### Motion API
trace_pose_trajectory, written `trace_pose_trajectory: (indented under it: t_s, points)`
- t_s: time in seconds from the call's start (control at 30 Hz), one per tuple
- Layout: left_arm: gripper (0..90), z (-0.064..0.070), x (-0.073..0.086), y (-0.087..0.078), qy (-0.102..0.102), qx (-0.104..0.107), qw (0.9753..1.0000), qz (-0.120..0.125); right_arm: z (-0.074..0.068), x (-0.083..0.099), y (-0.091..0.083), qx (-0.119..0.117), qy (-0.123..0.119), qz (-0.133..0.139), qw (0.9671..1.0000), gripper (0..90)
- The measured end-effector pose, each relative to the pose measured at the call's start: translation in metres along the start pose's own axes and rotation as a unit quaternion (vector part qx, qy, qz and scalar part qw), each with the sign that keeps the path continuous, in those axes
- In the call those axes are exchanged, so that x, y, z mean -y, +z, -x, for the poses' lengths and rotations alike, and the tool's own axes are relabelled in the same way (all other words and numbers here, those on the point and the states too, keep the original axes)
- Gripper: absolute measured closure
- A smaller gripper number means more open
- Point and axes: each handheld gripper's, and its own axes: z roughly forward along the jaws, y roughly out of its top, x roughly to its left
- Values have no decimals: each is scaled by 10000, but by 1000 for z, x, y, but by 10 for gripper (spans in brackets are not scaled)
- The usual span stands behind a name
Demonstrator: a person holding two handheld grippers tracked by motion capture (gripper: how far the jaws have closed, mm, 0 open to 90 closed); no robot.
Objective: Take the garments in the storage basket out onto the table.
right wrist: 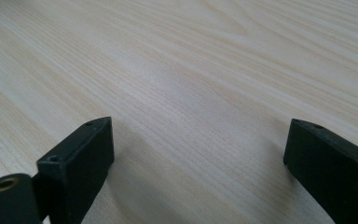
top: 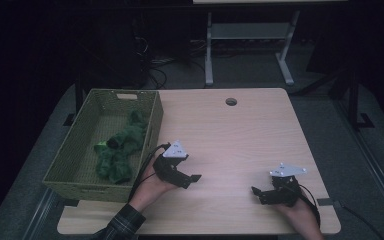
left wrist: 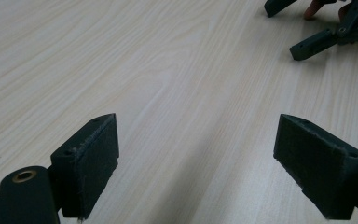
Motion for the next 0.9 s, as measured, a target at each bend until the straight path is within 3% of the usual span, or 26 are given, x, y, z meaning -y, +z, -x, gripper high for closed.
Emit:
trace_pose_trajectory:
  t_s: [0.43,0.9]
  points:
    - [135,0,-16,-14,39,71,9999,105,0,0,0,-1,2,0,10000,83]
    - [135,-10,-35,-34,74,-41,9997,243,0,0,0,1,-3,6,10000,83]
